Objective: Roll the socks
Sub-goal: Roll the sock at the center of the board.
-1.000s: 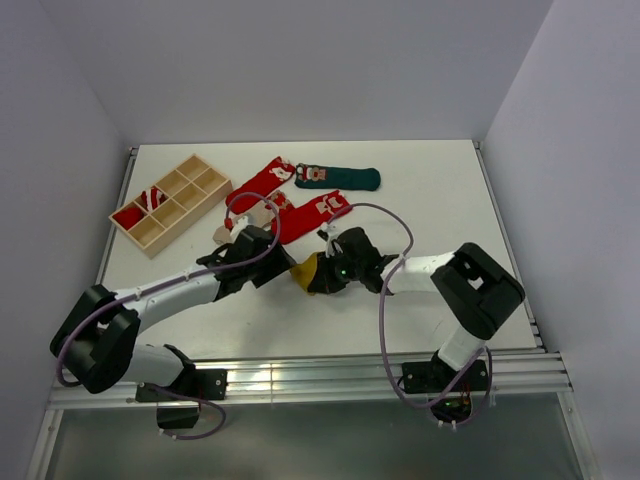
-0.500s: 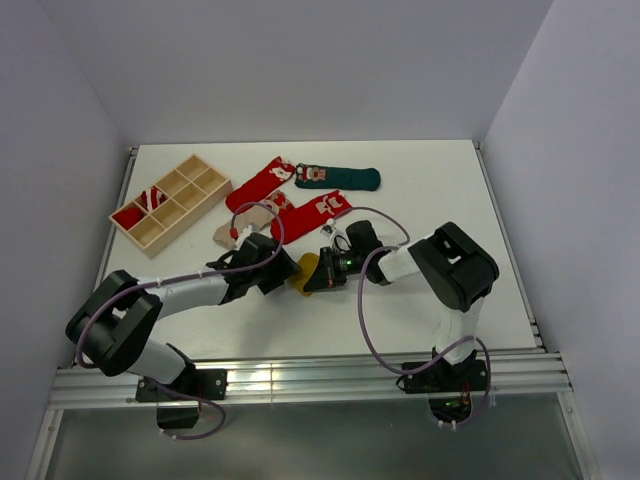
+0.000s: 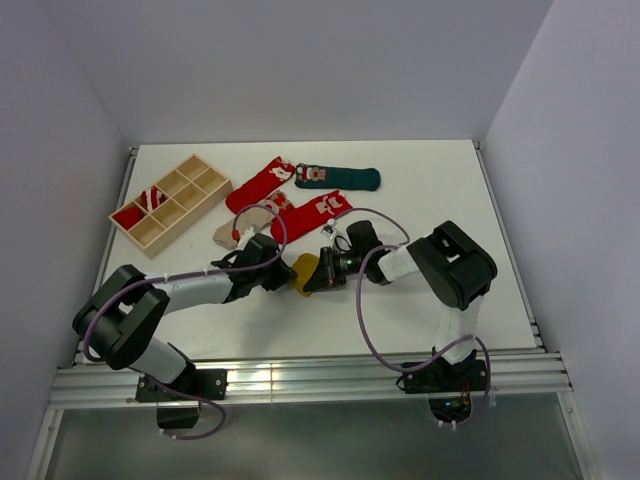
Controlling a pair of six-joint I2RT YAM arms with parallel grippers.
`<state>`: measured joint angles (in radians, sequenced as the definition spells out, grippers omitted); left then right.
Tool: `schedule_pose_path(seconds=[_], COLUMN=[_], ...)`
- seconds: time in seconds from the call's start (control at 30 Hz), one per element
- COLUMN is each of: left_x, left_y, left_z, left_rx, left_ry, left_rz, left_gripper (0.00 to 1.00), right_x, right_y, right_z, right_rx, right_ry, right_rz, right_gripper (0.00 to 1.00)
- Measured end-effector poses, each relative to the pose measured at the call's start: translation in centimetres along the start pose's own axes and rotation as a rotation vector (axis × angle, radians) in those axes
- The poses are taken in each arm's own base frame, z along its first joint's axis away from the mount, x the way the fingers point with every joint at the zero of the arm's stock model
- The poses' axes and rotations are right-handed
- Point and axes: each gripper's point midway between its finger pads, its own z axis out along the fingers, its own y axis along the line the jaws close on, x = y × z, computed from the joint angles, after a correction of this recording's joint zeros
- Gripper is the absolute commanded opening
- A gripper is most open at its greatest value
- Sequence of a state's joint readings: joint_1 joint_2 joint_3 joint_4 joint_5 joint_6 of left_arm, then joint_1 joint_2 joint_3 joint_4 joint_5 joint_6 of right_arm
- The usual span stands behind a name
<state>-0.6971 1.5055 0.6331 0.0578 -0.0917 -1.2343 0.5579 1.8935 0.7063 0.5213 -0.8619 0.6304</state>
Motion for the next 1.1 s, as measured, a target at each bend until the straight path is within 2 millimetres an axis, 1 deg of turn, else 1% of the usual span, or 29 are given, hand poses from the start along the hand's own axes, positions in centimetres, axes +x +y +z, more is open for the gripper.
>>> schedule_pose_path(seconds=[0.07,0.1,0.13,0.17,0.2,0.27,0.3,0.37,0.47,0.57,0.63,0.83,1.0,1.1], left_x=[-0.1,-0.1,-0.1,0.0,0.0,0.1,0.1,0.2,0.3,0.5,0.6,0.7,0.7,0.8], left_y=[-0.3,-0.5,-0.6,-0.8,-1.0,-1.1,-1.0,-1.0,-1.4,-1.5,-1.5,-1.1,-1.0,-1.0], left_z=[0.0,0.0,0.0,0.1,0.1,0.1,0.2,0.4,0.6,0.7,0.7,0.5,0.5,0.5], left_rx=[0.001,0.0,-0.001,0.0,0.001,-0.007,-0.014,-0.022,-0.022,-0.022,-0.024,-0.043,-0.048,-0.048], left_ry=[-0.002,0.0,0.002,0.004,0.007,0.013,0.017,0.027,0.044,0.057,0.06,0.068,0.078,0.082], left_rz=[0.001,0.005,0.008,0.013,0.019,0.035,0.045,0.058,0.075,0.077,0.074,0.048,0.023,0.019], left_gripper=[0.11,0.05,0.01,0.0,0.0,0.0,0.0,0.0,0.0,0.0,0.0,0.0,0.0,0.0], right_x=[-0.1,-0.2,-0.3,-0.3,-0.4,-0.4,-0.3,-0.6,-1.2,-1.1,-0.9,-0.1,0.1,0.2], right_y=[0.0,-0.1,0.0,0.0,0.1,0.4,0.6,0.9,2.4,4.2,4.6,3.4,3.4,3.2], right_z=[-0.2,-0.4,-0.6,-0.9,-1.2,-1.8,-2.3,-3.2,-3.6,-3.5,-3.2,-2.5,-0.6,-0.1], right_rx=[0.016,0.035,0.051,0.073,0.091,0.141,0.174,0.253,0.355,0.413,0.454,0.613,0.7,0.745], right_ry=[-0.009,-0.018,-0.028,-0.041,-0.054,-0.083,-0.099,-0.146,-0.218,-0.265,-0.28,-0.258,-0.229,-0.211], right_rz=[-0.009,-0.018,-0.029,-0.046,-0.063,-0.104,-0.132,-0.203,-0.348,-0.493,-0.571,-0.744,-0.88,-0.952], right_gripper=[0.07,0.16,0.21,0.25,0.34,0.41,0.48,0.57,0.6,0.62,0.62,0.63,0.63,0.61])
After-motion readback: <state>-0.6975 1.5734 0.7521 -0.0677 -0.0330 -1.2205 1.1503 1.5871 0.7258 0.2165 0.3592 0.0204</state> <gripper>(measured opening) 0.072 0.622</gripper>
